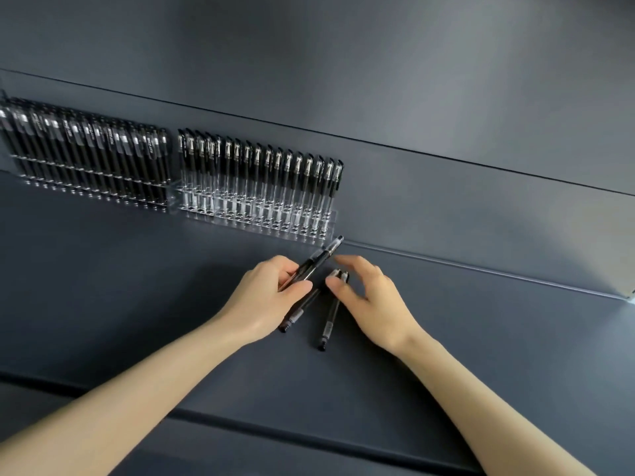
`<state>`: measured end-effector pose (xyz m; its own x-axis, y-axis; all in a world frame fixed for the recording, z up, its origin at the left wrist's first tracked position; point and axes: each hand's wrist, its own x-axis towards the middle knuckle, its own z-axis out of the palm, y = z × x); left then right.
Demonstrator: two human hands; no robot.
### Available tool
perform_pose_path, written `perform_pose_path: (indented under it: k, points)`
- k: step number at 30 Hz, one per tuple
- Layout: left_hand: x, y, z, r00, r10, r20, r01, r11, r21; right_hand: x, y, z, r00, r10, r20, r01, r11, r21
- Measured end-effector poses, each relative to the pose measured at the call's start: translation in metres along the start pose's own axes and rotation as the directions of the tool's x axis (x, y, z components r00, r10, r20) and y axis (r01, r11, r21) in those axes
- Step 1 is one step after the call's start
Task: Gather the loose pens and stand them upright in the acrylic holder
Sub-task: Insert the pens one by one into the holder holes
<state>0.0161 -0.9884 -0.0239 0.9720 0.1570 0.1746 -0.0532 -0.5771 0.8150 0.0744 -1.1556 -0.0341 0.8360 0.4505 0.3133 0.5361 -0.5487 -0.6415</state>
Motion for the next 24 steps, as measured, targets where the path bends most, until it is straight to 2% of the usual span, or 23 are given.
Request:
perform_pose_path:
  k: [1,3,6,9,13,18,24]
  points:
    - [-0.004,-0.001,-0.002,1.000,0.018,-0.003,-0.019,0.995,-0.094,0.002,-0.008,-0.001,0.999,0.040,-0.015,-0.037,0.984,0.172]
    - [-0.007,-0.004,-0.007,0.999,0.034,0.008,-0.031,0.974,-0.225,0.009,-0.027,-0.002,0.994,0.098,-0.056,-0.061,0.880,0.470]
    - [-0.002,-0.012,-0.020,0.999,0.050,-0.004,-0.049,0.944,-0.328,0.024,-0.050,0.001,0.985,0.157,-0.073,-0.066,0.732,0.678]
    - [0.007,-0.020,-0.037,0.994,0.097,-0.049,-0.108,0.941,-0.320,0.046,-0.066,0.009,0.981,0.180,-0.066,-0.079,0.690,0.719]
    - [0.021,-0.031,-0.064,0.994,0.090,-0.056,-0.105,0.904,-0.414,0.073,-0.081,0.026,0.986,0.148,-0.073,-0.049,0.687,0.725]
    - [0.048,-0.056,-0.103,0.989,0.127,-0.072,-0.146,0.898,-0.415,0.108,-0.106,0.058,0.982,0.150,-0.118,-0.012,0.667,0.745]
    - [0.090,-0.093,-0.139,0.988,0.134,-0.080,-0.156,0.890,-0.429,0.151,-0.130,0.088,0.942,0.179,-0.284,0.072,0.720,0.691]
